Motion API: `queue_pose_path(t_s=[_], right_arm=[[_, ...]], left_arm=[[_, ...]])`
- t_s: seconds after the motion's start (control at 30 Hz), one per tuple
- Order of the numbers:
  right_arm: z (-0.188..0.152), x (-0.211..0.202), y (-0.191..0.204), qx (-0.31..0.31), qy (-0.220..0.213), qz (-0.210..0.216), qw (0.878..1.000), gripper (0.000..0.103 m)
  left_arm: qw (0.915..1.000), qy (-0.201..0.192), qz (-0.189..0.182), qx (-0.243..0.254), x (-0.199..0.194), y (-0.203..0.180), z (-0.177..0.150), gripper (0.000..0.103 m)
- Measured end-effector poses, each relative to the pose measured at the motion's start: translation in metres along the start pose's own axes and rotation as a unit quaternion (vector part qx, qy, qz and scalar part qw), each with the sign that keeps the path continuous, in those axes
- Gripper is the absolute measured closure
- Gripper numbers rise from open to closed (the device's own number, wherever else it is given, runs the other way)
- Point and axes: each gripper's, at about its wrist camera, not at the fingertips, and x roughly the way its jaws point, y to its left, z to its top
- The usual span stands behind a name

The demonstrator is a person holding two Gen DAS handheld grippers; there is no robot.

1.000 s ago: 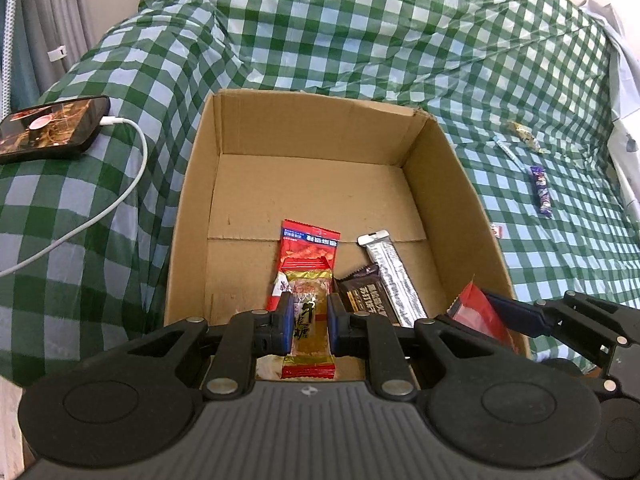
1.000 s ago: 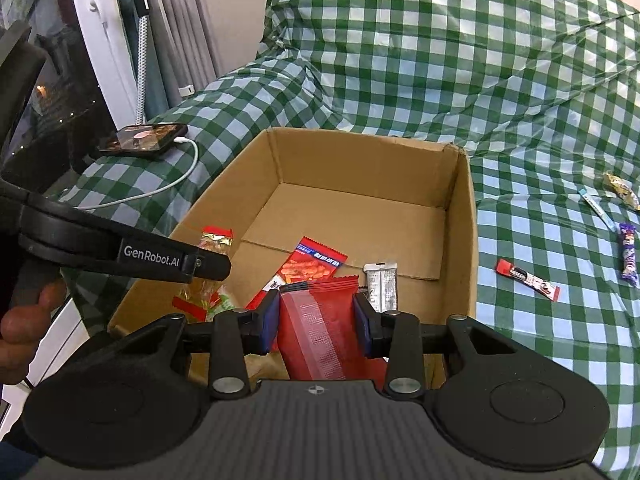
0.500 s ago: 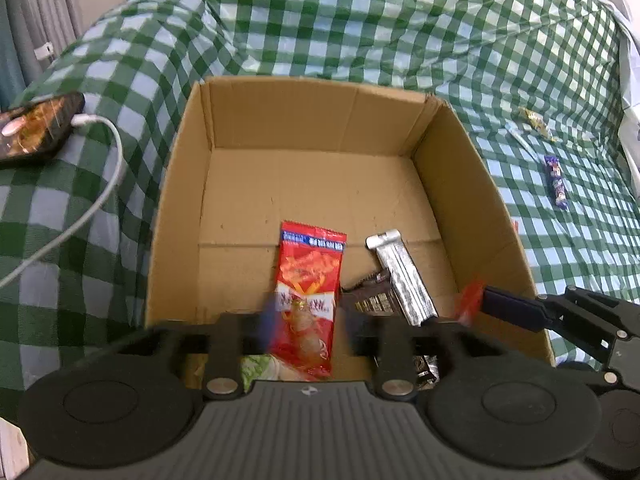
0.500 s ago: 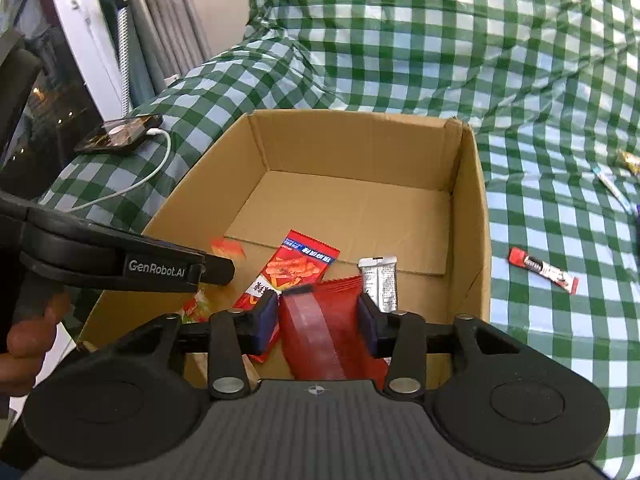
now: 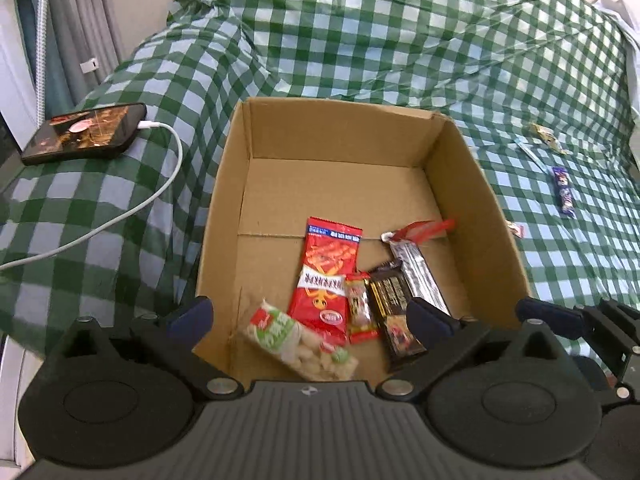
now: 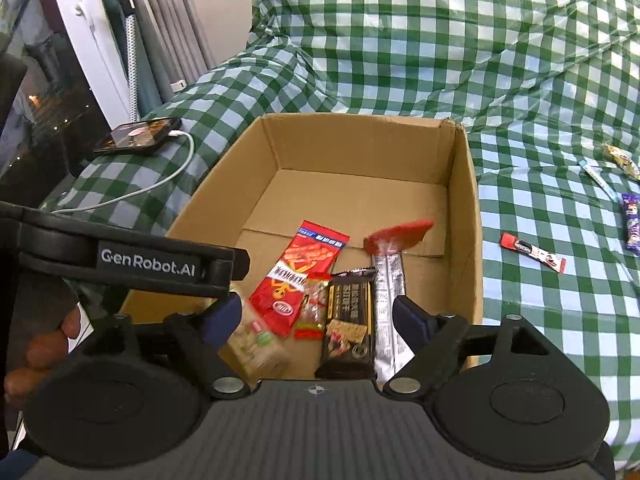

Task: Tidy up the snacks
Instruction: 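Withdraw both tools and hold them above the box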

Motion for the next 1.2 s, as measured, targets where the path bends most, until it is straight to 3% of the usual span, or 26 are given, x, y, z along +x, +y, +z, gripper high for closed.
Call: queue_pose_path(t_s=[0.57,1.2], right_arm=[[-0.038,-0.086,0.032,-0.019,-0.051,-0.019,0.998,0.009],[-0.051,-0.119,0.042,-0.034,-0.085,-0.025,0.995,0.006]], left_arm=[[0.9982,-0.058,-0.007,0.013,-0.085,-0.014,-0.053,0.000],[0.9966,-0.080,-0.007,0.019,-0.113,-0.016,-0.067,0.000]])
